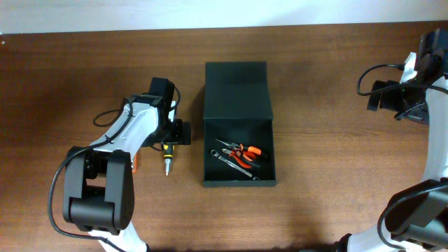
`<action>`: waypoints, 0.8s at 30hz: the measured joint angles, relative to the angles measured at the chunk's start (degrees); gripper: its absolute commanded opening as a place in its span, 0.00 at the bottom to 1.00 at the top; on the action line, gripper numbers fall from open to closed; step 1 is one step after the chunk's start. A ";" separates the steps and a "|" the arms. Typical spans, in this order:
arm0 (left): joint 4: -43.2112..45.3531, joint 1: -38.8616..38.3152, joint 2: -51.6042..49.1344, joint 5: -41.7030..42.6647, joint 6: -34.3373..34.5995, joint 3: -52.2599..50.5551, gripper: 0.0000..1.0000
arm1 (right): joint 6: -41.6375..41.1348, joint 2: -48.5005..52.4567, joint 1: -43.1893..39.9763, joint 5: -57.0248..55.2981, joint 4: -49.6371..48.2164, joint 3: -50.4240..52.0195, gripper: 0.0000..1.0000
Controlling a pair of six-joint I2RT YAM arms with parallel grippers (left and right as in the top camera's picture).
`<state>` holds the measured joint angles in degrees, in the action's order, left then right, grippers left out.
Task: Pack container
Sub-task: 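Lower the left gripper and grasp the screwdriver handle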
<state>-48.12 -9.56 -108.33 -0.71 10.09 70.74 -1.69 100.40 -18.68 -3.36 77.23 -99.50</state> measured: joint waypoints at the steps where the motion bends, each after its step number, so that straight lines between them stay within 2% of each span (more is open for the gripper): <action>1: 0.00 0.00 0.00 0.00 0.00 -0.07 0.99 | -0.02 0.00 0.00 0.00 0.00 0.00 0.99; 24: 3.43 0.00 0.00 0.00 0.00 -3.96 0.99 | -0.02 0.00 0.00 0.00 0.00 0.00 0.99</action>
<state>-44.69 -9.56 -108.33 -0.71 10.09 66.78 -1.72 100.40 -18.68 -3.36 77.23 -99.50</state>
